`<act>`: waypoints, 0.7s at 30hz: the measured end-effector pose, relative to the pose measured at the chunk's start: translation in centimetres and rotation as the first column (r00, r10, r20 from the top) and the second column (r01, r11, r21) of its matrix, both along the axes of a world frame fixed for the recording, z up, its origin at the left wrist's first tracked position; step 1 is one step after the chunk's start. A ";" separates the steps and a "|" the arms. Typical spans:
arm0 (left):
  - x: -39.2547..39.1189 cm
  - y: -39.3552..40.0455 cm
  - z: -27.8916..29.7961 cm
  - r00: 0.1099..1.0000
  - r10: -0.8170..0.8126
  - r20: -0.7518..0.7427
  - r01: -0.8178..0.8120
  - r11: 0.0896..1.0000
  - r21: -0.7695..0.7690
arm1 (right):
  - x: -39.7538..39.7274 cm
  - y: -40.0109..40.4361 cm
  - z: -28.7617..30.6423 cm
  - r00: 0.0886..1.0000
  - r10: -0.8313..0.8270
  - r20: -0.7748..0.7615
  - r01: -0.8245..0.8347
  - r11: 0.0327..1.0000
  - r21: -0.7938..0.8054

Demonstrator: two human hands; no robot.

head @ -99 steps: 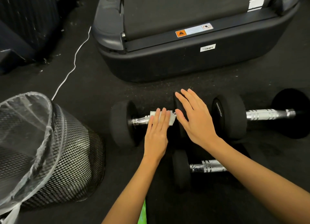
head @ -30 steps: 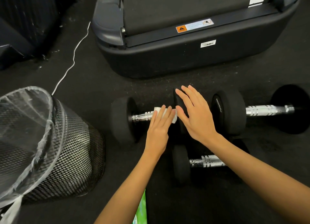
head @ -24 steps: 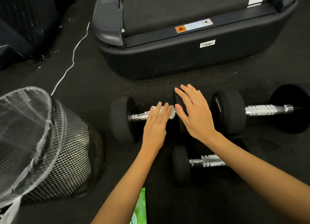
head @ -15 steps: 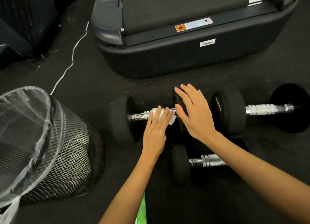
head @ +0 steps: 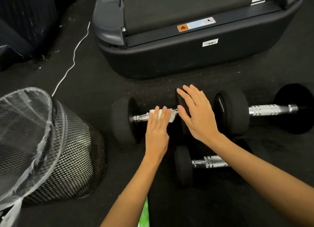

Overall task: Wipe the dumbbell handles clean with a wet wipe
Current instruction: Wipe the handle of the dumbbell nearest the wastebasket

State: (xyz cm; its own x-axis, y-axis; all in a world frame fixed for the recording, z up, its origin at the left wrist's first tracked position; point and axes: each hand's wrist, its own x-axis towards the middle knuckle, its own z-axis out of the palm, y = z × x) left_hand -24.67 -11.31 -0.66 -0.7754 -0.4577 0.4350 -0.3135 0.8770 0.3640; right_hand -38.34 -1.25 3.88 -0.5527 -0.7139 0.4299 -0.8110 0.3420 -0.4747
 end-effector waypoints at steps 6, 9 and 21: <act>-1.1 0.0 0.7 0.999 -0.023 0.029 0.023 1.000 -0.014 | -0.1 -0.2 -0.1 1.000 0.002 0.001 -0.002 1.000 0.002; -2.6 -0.3 1.0 0.999 0.028 0.046 -0.028 1.000 0.000 | -0.2 -0.3 0.0 1.000 0.006 0.000 -0.006 1.000 0.011; 0.3 2.7 3.5 0.964 0.186 -0.190 -0.097 0.912 0.399 | -0.1 0.5 0.8 0.996 0.051 0.069 -0.054 0.998 0.045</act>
State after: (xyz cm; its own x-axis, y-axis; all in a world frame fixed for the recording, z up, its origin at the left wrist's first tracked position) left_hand -24.35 -8.60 2.79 -0.5953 -0.7208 0.3550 -0.2975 0.6082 0.7359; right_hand -38.47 -0.78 4.66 -0.5408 -0.7610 0.3583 -0.7949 0.3231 -0.5136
